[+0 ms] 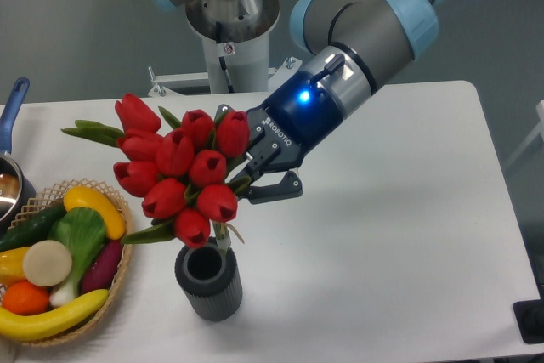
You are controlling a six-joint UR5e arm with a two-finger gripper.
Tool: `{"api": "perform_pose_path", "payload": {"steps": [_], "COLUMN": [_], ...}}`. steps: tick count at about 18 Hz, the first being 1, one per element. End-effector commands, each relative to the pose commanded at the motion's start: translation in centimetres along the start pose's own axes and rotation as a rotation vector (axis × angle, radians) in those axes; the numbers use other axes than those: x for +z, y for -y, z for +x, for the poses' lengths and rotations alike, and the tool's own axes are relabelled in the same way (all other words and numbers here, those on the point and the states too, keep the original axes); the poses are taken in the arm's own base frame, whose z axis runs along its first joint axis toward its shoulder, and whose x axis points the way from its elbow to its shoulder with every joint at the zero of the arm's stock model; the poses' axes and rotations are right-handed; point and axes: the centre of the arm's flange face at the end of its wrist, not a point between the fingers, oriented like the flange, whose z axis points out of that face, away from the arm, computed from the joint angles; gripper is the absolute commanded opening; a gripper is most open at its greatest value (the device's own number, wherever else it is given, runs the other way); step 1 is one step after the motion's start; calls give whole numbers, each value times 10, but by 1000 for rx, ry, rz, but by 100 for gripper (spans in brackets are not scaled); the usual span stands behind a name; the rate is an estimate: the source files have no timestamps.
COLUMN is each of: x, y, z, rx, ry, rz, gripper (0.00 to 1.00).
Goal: Insert the flowers into the vase
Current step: 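Carry the tulips over to the black vase, tilting the gripper, then lower the tulip stems down into the black vase opening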
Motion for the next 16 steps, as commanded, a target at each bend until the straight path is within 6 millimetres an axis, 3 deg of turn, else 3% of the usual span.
{"api": "perform_pose_path", "payload": {"steps": [11,16], "x": [24,32], "y": [-42,-47], "z": [12,12], "rx": [-17,-21], "ry": [-35,-46], "rz": [-32,-35], "gripper": [0,0]}}
